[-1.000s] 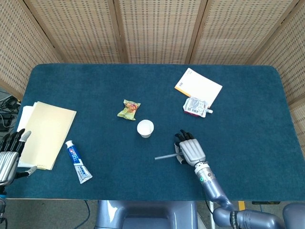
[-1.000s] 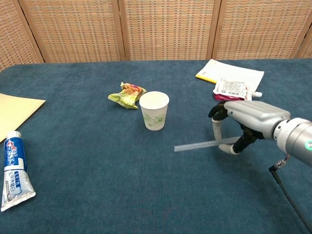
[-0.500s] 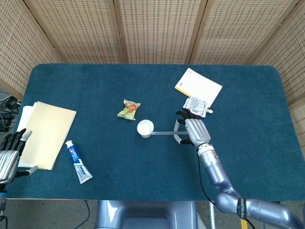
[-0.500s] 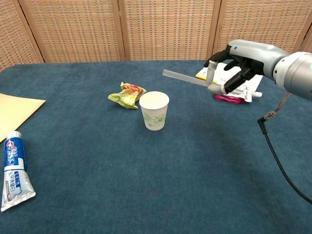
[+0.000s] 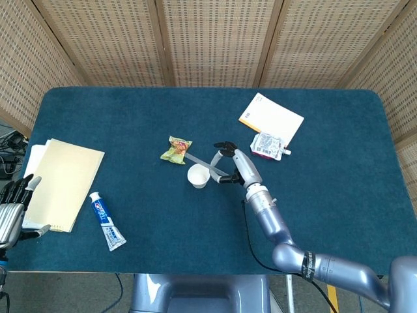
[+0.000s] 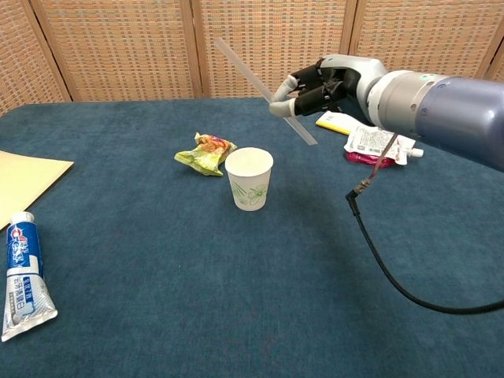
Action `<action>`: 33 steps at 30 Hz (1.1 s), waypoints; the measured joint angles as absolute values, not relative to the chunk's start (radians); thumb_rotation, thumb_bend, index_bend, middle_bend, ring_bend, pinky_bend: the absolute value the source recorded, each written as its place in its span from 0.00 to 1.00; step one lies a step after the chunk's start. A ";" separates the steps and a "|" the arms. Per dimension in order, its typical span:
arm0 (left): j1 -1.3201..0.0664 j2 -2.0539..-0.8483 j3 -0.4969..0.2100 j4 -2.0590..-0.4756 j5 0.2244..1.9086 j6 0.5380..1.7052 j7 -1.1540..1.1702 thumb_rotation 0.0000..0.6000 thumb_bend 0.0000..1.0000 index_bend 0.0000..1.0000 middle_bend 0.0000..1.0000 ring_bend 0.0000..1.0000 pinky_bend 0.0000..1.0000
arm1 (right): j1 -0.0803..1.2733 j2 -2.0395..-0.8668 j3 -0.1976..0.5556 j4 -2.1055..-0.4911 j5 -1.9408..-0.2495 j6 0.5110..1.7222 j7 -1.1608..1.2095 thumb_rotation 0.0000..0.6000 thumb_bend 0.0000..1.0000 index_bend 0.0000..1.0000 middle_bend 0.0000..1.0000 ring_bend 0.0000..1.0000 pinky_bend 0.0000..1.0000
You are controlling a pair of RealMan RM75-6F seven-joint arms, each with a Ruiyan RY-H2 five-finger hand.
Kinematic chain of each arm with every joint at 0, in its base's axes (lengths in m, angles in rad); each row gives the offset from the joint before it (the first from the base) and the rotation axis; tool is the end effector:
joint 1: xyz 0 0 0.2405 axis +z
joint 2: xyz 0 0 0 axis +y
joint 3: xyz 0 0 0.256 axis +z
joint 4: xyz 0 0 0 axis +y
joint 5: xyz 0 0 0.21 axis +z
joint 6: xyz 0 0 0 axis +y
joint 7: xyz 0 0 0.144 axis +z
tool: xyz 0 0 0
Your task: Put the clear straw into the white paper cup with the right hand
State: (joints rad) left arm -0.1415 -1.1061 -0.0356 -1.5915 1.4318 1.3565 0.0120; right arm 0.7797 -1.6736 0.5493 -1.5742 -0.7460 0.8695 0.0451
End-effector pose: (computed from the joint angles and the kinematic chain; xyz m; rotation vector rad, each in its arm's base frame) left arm -0.3232 0.1954 0.1509 -1.4436 -0.9674 -0.7941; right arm -0.0654 -0.3768 -0.0124 1.2758 -1.8466 1.4436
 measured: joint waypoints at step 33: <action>-0.170 -1.124 -0.036 -1.551 1.395 1.293 -0.004 1.00 0.00 0.00 0.00 0.00 0.00 | 0.886 -1.960 0.663 -1.305 -0.749 0.914 0.410 1.00 0.53 0.60 0.27 0.04 0.07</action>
State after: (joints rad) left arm -0.1704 -1.1242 -0.0356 -1.5507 1.3955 1.2931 -0.0036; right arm 0.8860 -1.9604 0.6632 -1.3045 -0.7493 0.9140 0.4096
